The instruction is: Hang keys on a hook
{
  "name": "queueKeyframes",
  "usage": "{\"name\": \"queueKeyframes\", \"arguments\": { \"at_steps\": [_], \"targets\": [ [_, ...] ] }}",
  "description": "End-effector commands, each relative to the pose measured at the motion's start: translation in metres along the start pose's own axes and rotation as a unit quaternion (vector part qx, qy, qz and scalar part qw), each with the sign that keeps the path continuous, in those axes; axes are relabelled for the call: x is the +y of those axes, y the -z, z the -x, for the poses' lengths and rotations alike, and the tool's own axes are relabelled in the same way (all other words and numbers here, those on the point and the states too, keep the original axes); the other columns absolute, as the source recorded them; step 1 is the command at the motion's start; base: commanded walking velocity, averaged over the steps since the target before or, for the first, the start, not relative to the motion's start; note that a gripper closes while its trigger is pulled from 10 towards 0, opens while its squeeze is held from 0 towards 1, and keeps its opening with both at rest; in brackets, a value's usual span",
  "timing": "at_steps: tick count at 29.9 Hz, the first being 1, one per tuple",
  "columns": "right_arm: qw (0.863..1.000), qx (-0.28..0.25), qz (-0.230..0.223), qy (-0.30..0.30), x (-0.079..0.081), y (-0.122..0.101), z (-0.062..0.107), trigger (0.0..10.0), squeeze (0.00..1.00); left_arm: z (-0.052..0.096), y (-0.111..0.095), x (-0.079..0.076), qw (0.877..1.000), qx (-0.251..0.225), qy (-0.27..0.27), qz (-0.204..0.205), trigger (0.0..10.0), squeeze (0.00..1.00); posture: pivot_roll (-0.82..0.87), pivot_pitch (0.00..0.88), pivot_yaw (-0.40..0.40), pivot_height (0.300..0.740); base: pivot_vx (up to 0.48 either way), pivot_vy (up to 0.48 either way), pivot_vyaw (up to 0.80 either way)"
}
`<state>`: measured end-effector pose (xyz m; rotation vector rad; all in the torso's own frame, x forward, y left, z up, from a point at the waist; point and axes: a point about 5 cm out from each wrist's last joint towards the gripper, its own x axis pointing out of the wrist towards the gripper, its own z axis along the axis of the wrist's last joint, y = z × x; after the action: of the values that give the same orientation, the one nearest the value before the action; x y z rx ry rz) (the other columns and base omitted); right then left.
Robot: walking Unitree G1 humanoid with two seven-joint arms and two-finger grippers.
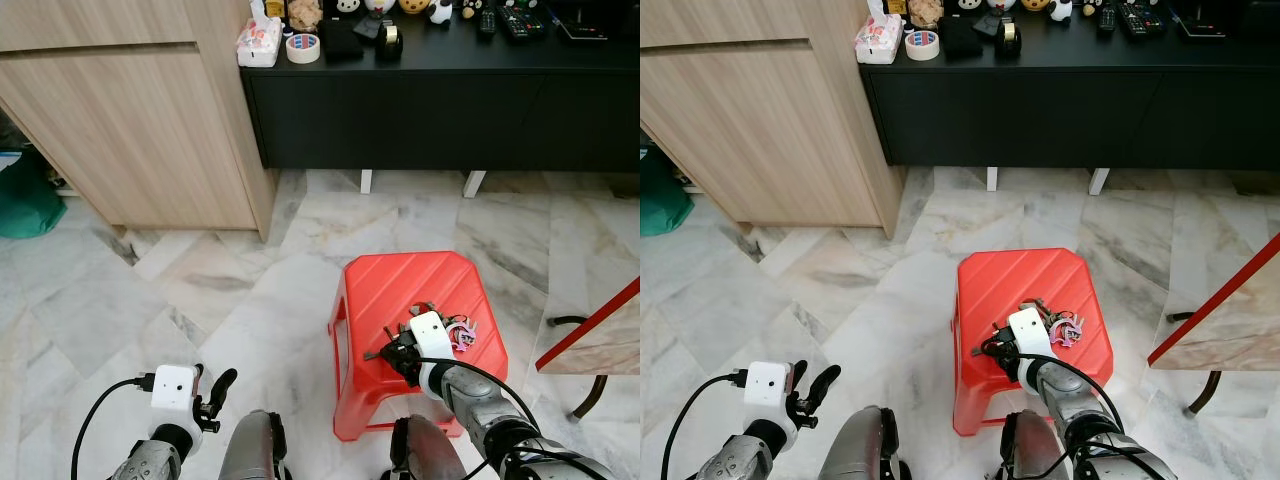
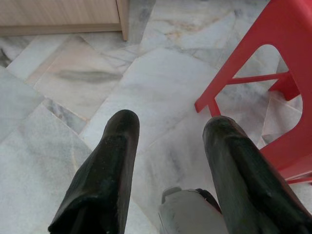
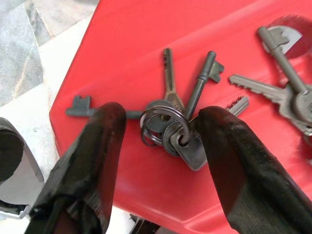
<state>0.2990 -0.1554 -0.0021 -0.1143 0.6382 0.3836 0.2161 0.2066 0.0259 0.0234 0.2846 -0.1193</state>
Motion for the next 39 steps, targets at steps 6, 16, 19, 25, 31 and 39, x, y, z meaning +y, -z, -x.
{"name": "queueKeyframes", "arguments": {
  "at_steps": [6, 16, 19, 25, 31, 39],
  "targets": [
    [1.000, 0.014, -0.015, -0.003, 0.005, 0.012, 0.001, 0.0, 0.00, 0.003, 0.003, 0.002, 1.000, 0.011, 0.000, -0.007, 10.0, 0.00, 0.17, 0.201, 0.037, 0.626, 0.000, 0.000, 0.00],
    [1.000, 0.009, -0.019, 0.000, 0.005, 0.012, 0.001, 0.0, 0.00, 0.003, 0.005, 0.003, 1.000, 0.014, -0.001, -0.007, 10.0, 0.00, 0.17, 0.202, 0.039, 0.626, 0.000, 0.000, 0.00],
    [1.000, 0.000, -0.022, 0.004, 0.004, 0.009, 0.001, 0.0, 0.00, 0.001, 0.006, 0.004, 1.000, 0.016, -0.001, -0.007, 10.0, 0.00, 0.17, 0.199, 0.039, 0.626, 0.000, 0.000, 0.00],
    [1.000, -0.013, -0.026, 0.007, 0.004, 0.005, 0.000, 0.0, 0.00, -0.001, 0.007, 0.005, 1.000, 0.016, -0.001, -0.008, 10.0, 0.00, 0.17, 0.192, 0.037, 0.626, 0.000, 0.000, 0.00],
    [0.998, -0.035, -0.038, 0.030, -0.001, 0.000, 0.001, 0.0, 0.00, -0.006, 0.007, 0.005, 1.000, 0.016, -0.004, -0.008, 10.0, 0.00, 0.16, 0.176, 0.032, 0.626, 0.000, 0.000, 0.00],
    [0.985, -0.119, -0.095, 0.082, -0.008, -0.019, 0.003, 0.0, 0.00, -0.013, 0.006, 0.008, 1.000, 0.012, -0.013, -0.008, 10.0, 0.00, 0.14, 0.147, 0.023, 0.626, 0.000, 0.000, 0.00]
  ]
}}
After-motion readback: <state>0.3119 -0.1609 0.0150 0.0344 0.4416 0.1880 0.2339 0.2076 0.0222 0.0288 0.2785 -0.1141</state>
